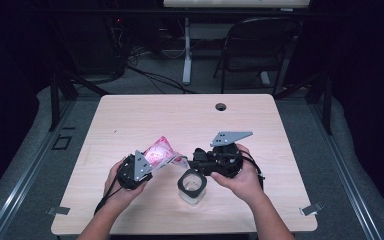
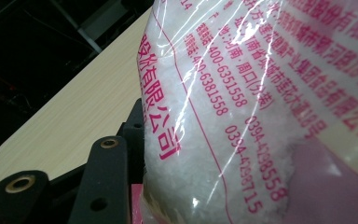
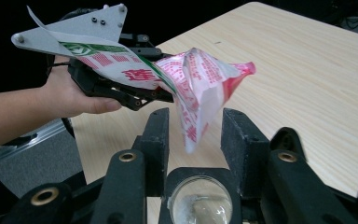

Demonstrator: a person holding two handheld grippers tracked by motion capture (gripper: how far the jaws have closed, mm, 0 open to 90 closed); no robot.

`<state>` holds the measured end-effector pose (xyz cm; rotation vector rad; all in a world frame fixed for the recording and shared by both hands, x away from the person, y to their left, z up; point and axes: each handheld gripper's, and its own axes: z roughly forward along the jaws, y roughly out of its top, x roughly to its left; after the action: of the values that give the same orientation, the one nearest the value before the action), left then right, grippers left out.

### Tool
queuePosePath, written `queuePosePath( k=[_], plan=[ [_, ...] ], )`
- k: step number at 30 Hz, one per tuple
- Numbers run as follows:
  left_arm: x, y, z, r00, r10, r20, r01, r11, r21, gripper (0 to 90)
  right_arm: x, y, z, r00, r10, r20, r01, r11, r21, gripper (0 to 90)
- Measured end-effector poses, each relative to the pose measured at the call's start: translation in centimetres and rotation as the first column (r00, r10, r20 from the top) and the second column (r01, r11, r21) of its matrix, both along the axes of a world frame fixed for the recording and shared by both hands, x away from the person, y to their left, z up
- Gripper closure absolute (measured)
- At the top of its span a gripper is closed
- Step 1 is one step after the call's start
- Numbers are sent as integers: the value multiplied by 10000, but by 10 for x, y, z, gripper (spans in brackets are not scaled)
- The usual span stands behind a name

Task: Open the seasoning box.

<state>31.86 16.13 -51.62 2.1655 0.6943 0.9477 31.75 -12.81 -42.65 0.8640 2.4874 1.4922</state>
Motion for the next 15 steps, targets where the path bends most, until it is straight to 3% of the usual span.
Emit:
queuePosePath(
  k=[4,10,15],
  plan=[
    [-2,3,1,9998,96,193,-99,9998,158,549,0,-6,3,10000,-92,-8,92,9999,114,644],
    [-8,-2,0,9982,-19,599,-21,9978,669,551,1,-10,3,9977,-677,21,675,9968,435,667],
    [-11,-8,-2,9961,-188,864,98,9947,1026,552,4,-5,-3,9973,-705,-202,711,9971,286,668]
  ],
)
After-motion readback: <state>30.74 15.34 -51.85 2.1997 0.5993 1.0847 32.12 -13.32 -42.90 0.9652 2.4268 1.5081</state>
